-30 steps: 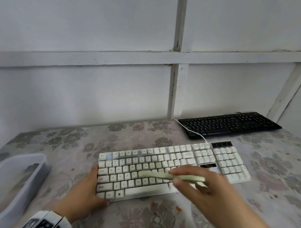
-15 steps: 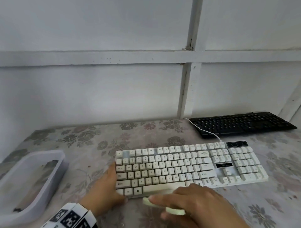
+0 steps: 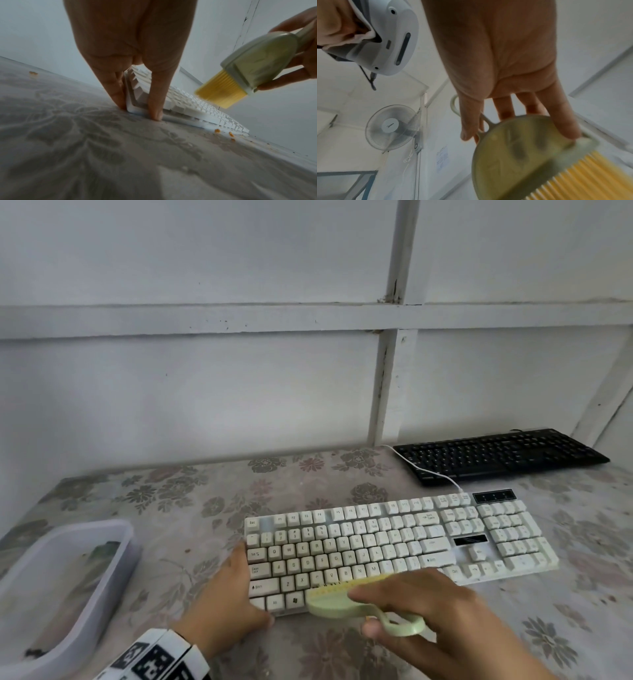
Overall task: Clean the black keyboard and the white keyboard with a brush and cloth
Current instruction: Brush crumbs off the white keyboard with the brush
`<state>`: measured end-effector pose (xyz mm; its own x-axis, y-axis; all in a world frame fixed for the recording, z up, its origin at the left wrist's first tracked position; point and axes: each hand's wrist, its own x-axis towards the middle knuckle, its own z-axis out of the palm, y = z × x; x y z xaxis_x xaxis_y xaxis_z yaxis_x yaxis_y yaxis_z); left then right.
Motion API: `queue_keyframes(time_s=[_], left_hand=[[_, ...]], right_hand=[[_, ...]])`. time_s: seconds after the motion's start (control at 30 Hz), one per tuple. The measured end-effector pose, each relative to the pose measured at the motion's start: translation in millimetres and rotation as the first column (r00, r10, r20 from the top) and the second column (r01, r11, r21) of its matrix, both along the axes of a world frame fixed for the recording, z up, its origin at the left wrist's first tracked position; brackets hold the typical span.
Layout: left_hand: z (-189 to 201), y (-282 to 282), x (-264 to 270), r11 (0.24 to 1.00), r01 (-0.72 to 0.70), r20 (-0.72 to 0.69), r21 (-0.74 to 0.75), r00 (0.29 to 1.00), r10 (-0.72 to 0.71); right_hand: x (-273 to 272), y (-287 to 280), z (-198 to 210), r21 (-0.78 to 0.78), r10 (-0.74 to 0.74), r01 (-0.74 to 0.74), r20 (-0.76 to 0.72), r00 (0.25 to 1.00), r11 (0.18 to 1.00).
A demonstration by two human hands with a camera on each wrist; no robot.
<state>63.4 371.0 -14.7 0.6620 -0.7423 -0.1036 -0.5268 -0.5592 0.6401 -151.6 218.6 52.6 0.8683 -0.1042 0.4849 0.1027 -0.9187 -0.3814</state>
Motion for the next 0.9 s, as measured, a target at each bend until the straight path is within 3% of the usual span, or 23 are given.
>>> queue_keyframes(time_s=[0.17,0.3,0.6,0.8,0.9], left_hand=[[1,2,-2,0.998,0.017,0.007,-0.055,1.000,-0.016],[3,2,-3,0.994,0.015,-0.030,-0.105,0.999,-0.018],[3,2,-4,0.995,0.011,-0.029,-0.101,0.999,-0.014],[-1,4,2,0.999,0.027,-0.054,-0.044,0.998,-0.029],[-2,4,2,0.997,0.035,-0.063,-0.075,0.997,-0.040]], right_hand=[[5,18,-28,0.100,-0.099,0.086,0.136,0.986,0.991],[9,33,-41,0.205,-0.120,0.074,0.220,0.968,0.976],[22,35,-72,0.110,-0.102,0.074,0.273,0.956,0.991],[10,18,-70,0.112,-0.264,0.239,0.376,0.889,0.965],[8,26,-63,0.106,-0.217,0.192,0.364,0.906,0.976]])
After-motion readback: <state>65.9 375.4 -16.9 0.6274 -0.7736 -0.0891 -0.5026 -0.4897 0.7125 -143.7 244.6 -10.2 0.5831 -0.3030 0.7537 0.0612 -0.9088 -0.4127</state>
